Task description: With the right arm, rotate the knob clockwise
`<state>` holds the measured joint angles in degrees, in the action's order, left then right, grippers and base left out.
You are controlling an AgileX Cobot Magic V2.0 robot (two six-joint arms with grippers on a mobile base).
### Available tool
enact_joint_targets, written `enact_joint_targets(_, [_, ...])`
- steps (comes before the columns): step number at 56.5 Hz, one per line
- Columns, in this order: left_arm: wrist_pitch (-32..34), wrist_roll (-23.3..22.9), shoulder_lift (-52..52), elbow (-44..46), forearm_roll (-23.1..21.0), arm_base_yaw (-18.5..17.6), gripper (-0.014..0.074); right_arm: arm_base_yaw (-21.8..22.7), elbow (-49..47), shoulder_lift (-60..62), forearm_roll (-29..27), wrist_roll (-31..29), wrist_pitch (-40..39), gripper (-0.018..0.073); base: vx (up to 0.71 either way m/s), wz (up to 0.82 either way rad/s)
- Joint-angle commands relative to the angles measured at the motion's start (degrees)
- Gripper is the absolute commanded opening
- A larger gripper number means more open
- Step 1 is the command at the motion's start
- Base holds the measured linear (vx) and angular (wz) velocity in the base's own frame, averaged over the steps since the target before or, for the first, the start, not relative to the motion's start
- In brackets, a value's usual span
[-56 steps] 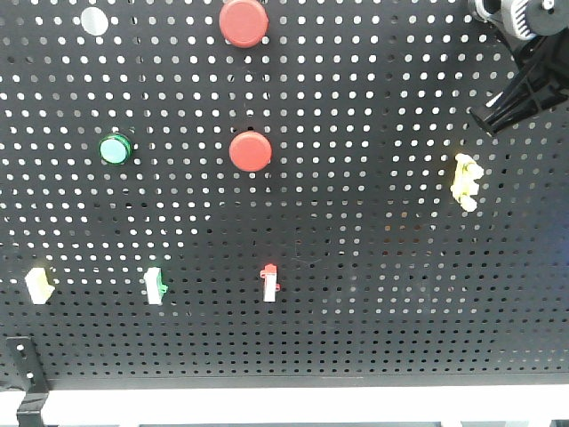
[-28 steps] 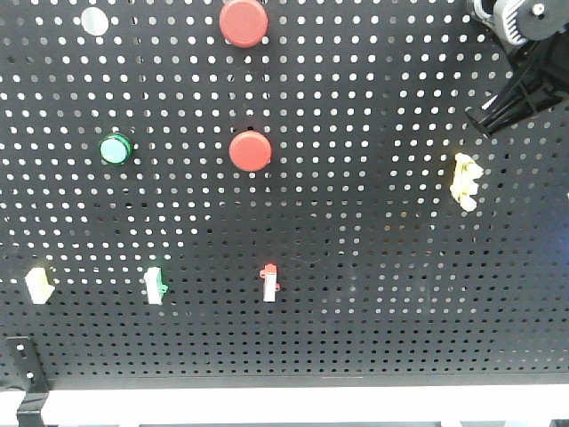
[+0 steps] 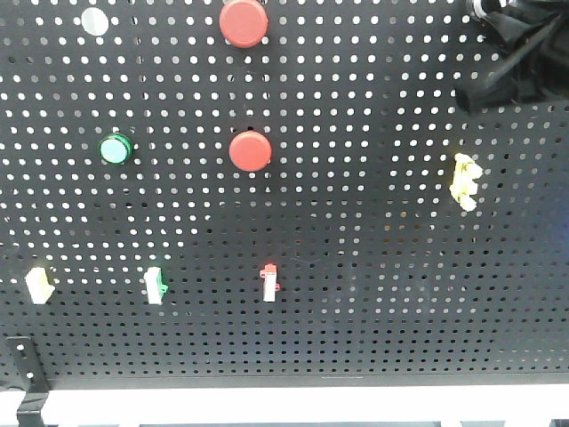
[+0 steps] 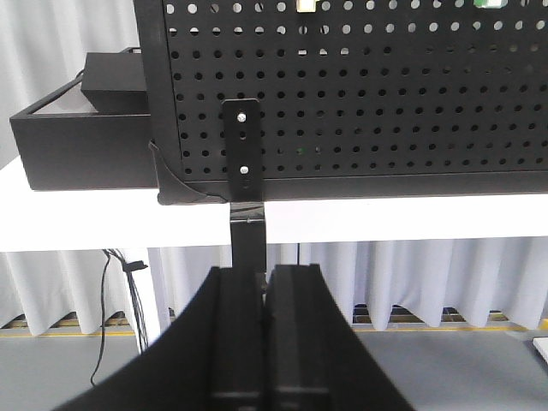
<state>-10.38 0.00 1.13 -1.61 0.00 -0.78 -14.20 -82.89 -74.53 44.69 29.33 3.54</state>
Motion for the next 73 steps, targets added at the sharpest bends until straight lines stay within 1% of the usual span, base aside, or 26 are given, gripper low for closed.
enact_joint_targets(1, [4.7, 0.0, 0.5, -1.5, -0.4, -0.2, -0.0006, 0.1, -1.6, 0.3, -3.0, 6.7, -1.0, 0.0003, 0.00, 0.00])
enact_joint_targets(12, [4.7, 0.0, 0.5, -1.5, -0.4, -0.2, -0.0006, 0.1, -1.6, 0.3, -6.0, 18.3, -1.3, 0.0008, 0.00, 0.00])
enact_joint_targets(24, [4.7, 0.0, 0.5, -1.5, -0.4, -0.2, -0.0006, 0.1, -1.6, 0.3, -10.6, 34.4, -3.5, 0.0009, 0.00, 0.00])
enact_joint_targets(31, [4.7, 0.0, 0.5, -1.5, -0.4, -0.2, -0.0006, 0.1, -1.6, 0.3, -14.1, 44.7, -7.6, 0.0009, 0.00, 0.00])
enact_joint_targets(35, [4.7, 0.0, 0.5, -1.5, -0.4, -0.2, -0.0006, 0.1, -1.6, 0.3, -14.9, 49.2, -10.0, 0.0009, 0.00, 0.00])
enact_joint_targets(38, [4.7, 0.0, 0.5, -1.5, -0.4, -0.2, -0.0006, 0.1, -1.6, 0.3, -14.9, 51.5, -11.8, 0.0009, 0.00, 0.00])
enact_joint_targets(50, [4.7, 0.0, 0.5, -1.5, -0.4, -0.2, -0.0006, 0.1, -1.6, 0.3, -14.8, 52.3, -16.8, 0.0013, 0.00, 0.00])
enact_joint_targets(57, [4.7, 0.0, 0.5, -1.5, -0.4, -0.2, -0.0006, 0.1, -1.6, 0.3, -14.8, 52.3, -19.3, 0.0032, 0.00, 0.00])
enact_joint_targets(64, [4.7, 0.0, 0.5, -1.5, -0.4, -0.2, -0.0006, 0.1, -1.6, 0.3, -14.8, 52.3, -19.3, 0.0088, 0.00, 0.00])
enact_joint_targets(73, [4.7, 0.0, 0.5, -1.5, -0.4, -0.2, -0.0006, 0.1, -1.6, 0.3, -14.8, 51.7, -19.2, 0.0225, 0.00, 0.00])
